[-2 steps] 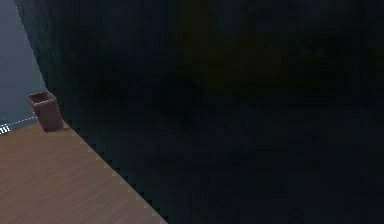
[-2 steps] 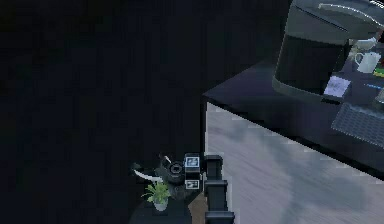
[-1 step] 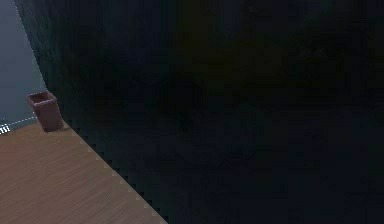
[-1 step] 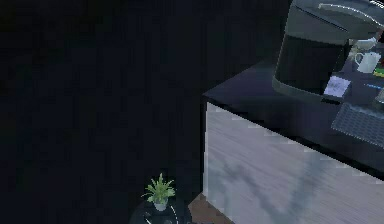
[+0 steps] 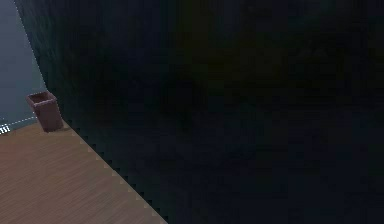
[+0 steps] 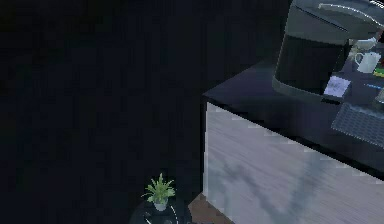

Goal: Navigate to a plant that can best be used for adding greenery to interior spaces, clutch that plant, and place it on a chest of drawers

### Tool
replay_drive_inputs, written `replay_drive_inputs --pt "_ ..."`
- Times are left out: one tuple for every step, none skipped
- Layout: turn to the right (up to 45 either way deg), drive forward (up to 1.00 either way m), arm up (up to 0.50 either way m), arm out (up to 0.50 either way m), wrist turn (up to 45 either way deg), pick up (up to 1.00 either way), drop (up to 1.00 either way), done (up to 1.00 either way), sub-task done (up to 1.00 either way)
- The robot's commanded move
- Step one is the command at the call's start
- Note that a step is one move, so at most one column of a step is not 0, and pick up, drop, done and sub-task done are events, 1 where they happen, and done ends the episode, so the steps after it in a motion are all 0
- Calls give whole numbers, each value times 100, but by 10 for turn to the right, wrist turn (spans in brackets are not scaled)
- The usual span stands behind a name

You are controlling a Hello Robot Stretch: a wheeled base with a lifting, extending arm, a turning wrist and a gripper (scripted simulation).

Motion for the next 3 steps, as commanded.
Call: replay_drive_inputs --pt "0 0 10 0 0 0 0 0 0" --pt "0 0 42 0 0 0 0 0 0" --pt "0 0 0 0 -450 0 0 0 0"
